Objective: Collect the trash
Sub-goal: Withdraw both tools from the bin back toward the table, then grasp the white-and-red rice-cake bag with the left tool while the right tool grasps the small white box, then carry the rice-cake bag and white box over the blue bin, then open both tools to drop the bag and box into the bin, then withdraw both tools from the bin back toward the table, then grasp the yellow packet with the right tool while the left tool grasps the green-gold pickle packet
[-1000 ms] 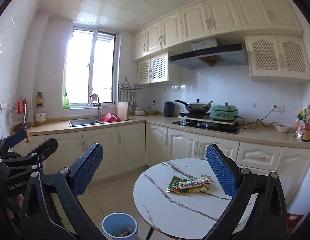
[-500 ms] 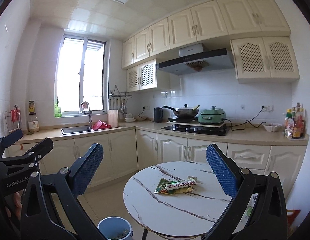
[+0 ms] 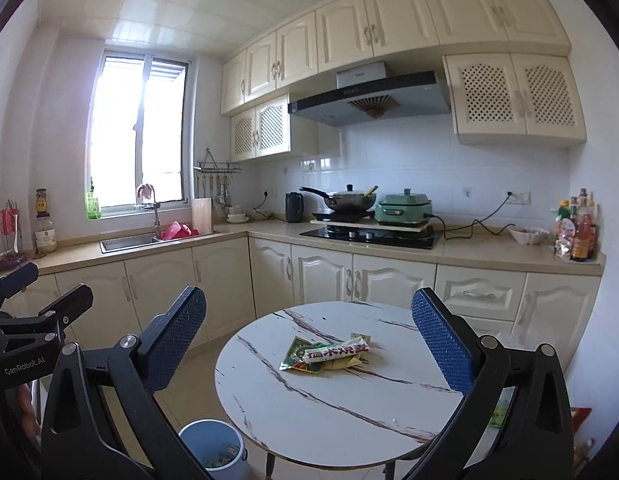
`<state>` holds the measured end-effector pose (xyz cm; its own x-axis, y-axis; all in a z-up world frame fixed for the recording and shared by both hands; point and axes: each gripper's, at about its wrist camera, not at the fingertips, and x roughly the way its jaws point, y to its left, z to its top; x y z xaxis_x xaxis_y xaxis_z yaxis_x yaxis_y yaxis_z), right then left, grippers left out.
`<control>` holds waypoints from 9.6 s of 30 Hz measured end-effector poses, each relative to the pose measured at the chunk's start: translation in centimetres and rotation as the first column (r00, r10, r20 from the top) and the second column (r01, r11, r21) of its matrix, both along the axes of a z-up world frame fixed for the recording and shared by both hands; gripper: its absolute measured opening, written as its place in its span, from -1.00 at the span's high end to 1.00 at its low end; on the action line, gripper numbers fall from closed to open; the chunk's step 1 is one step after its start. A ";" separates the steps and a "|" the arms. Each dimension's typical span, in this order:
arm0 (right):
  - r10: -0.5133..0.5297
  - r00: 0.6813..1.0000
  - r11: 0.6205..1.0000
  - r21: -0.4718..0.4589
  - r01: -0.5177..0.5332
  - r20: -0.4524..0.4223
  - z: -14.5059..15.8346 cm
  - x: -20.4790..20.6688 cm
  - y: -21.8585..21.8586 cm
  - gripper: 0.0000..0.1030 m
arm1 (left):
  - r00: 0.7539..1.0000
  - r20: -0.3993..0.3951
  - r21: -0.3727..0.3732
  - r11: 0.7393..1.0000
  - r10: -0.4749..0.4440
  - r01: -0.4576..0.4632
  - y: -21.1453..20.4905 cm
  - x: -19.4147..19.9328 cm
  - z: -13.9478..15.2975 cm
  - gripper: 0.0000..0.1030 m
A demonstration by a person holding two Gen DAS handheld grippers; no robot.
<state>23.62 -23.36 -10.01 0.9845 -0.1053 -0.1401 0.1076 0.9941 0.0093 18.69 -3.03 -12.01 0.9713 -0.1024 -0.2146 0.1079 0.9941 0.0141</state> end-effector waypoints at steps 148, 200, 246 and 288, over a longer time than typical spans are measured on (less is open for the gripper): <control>0.469 0.747 0.875 0.131 -0.467 -0.471 -15.2 27.3 21.1 -0.89 | 0.910 -0.380 -0.030 0.981 0.168 -0.194 19.3 15.9 -0.3 -0.67; 0.051 0.999 0.999 -0.001 -0.051 -0.011 1.8 -0.8 2.0 -1.00 | 0.997 0.064 -0.042 0.998 0.052 -0.050 2.3 -15.1 -0.9 -0.99; 0.158 0.677 0.985 0.065 -0.162 -0.719 -22.5 39.7 -12.0 -0.13 | 0.862 -0.502 0.036 0.994 -0.075 0.108 -5.7 37.6 -4.3 -0.99; 0.574 0.518 0.795 0.281 -0.537 -0.634 -23.9 40.4 5.8 0.76 | 0.758 -0.579 -0.413 0.910 -0.299 0.043 10.8 45.6 -13.1 -0.30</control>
<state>63.99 -17.58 -33.93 0.4729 0.4541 -0.7551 -0.4720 0.8542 0.2181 64.26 7.78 -25.13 0.5927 -0.4450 -0.6713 0.1336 0.8763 -0.4629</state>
